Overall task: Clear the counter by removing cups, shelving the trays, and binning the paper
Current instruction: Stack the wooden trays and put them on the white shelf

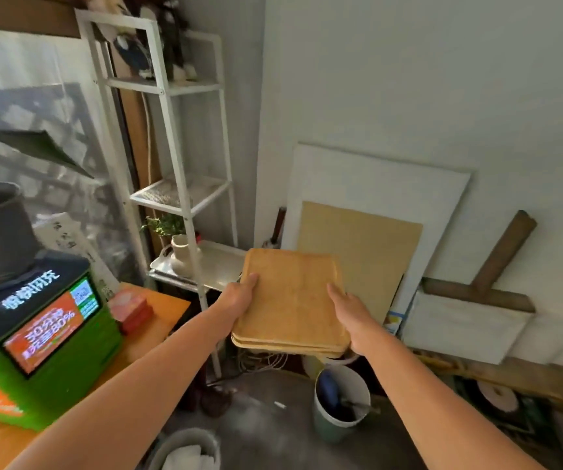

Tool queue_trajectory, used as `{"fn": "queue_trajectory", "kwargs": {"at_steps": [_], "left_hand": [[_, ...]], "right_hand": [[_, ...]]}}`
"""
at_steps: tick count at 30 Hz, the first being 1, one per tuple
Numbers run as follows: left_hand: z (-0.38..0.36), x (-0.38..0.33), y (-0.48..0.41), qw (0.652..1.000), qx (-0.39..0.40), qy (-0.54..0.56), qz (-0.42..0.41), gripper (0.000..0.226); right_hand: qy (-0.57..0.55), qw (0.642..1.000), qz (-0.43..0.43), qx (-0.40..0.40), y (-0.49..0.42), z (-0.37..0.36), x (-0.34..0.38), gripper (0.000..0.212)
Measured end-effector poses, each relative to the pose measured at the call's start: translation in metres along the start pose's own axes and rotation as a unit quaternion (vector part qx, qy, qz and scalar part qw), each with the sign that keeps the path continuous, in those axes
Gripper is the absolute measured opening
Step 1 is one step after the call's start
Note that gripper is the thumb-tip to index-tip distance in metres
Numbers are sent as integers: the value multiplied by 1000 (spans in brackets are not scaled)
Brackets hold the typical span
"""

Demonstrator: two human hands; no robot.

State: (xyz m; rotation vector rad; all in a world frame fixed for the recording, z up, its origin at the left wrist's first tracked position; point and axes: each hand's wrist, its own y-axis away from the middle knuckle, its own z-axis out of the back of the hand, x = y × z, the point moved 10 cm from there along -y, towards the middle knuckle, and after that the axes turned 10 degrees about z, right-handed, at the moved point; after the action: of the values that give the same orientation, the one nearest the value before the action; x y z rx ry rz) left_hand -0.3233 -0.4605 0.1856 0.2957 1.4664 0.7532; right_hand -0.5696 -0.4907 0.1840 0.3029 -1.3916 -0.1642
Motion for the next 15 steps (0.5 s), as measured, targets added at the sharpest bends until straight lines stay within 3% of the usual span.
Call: {"fn": "queue_trajectory", "kwargs": {"at_steps": [8, 15], "left_hand": [[27, -81, -109, 999, -53, -1, -11, 69], [73, -185, -212, 996, -89, 12, -18, 74]], "right_hand": [[20, 999, -7, 39, -143, -44, 42, 73], [24, 996, 10, 86, -286, -106, 125, 66]]}}
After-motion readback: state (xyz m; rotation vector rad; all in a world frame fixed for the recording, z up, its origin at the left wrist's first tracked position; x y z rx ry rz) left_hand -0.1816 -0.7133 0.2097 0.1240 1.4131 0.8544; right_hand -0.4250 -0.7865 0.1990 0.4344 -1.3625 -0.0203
